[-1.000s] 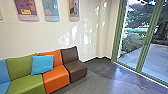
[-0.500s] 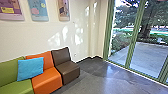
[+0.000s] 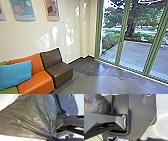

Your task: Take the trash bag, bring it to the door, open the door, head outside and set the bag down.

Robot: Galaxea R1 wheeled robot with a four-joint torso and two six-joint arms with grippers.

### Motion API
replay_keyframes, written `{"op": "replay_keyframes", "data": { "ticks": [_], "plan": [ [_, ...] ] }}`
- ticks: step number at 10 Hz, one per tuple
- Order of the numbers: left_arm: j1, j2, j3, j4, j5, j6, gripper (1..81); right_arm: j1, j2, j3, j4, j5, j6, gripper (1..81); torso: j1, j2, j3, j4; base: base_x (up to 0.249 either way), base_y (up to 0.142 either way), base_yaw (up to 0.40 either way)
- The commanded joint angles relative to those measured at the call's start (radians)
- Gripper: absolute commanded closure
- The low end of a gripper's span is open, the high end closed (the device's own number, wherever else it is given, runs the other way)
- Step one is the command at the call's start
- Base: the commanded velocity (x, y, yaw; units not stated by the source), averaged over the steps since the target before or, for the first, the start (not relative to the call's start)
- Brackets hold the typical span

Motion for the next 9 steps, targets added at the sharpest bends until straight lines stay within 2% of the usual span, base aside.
{"op": "replay_keyframes", "data": {
  "ticks": [1, 9],
  "plan": [
    [-0.055, -0.008, 0.001, 0.006, 0.064, 0.003, 81.1, 0.042, 0.009, 0.009, 0.008, -0.059, -0.006, 1.0, 0.0, 0.0, 0.0, 0.0, 0.0, 0.0, -0.285],
    [-0.053, -0.005, 0.001, 0.007, 0.066, 0.002, 81.1, 0.039, 0.004, 0.004, 0.008, -0.059, -0.006, 1.0, -0.001, 0.0, 0.0, 0.0, 0.0, 0.0, -0.296]
  ]
}}
